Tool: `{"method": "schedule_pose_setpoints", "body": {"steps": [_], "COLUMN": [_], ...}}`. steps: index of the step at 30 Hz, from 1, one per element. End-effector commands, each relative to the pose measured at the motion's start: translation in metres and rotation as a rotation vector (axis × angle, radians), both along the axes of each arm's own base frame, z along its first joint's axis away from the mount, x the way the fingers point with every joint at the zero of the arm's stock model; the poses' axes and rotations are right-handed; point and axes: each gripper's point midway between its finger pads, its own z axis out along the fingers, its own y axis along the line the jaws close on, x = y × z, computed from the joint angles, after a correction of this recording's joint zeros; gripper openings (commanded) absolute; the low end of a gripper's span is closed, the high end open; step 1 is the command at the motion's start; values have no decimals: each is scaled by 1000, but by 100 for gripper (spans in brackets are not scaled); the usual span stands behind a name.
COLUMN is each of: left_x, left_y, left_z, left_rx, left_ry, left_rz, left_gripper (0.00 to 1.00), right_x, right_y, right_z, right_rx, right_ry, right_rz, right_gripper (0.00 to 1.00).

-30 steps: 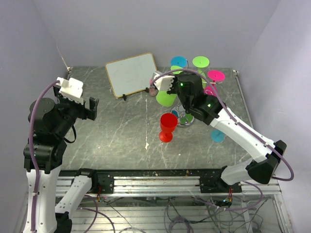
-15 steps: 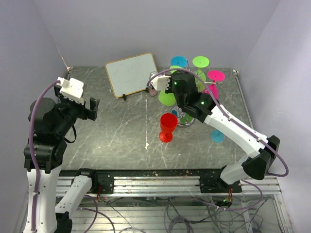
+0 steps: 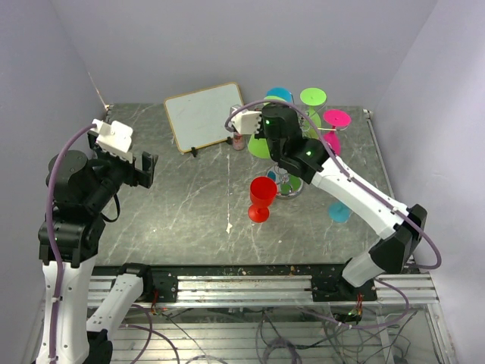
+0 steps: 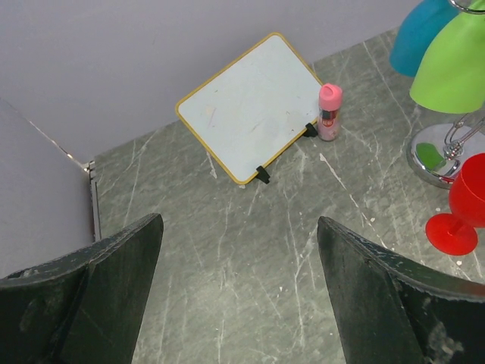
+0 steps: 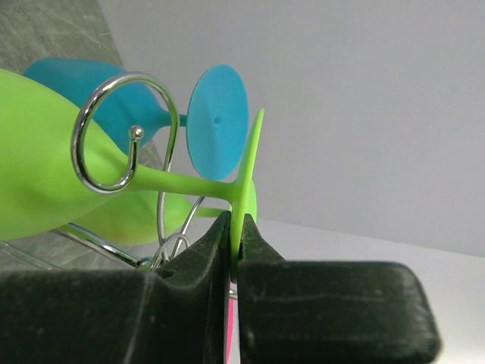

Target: Place the wine glass upside down on the wine glass rack

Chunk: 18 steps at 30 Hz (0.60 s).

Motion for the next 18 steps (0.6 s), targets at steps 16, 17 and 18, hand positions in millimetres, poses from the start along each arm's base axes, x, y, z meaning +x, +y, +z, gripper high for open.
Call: {"method": "schedule_pose_setpoints", "body": {"steps": [16, 17, 18], "left_x": [1, 1, 1], "left_y": [-7, -7, -7], "left_z": [10, 9, 8], "left_rx": [0, 2, 3], "left_ry": [-34, -32, -29], "left_rz": [-46, -46, -47], "left_gripper": [92, 92, 92], "right_x": [14, 14, 14], "right_y": [15, 16, 17], "right_z": [22, 21, 19], "right_rx": [7, 6, 5], "right_ry": [-80, -80, -77], "right_rz": [20, 23, 26], "right_gripper": [5, 5, 5]}}
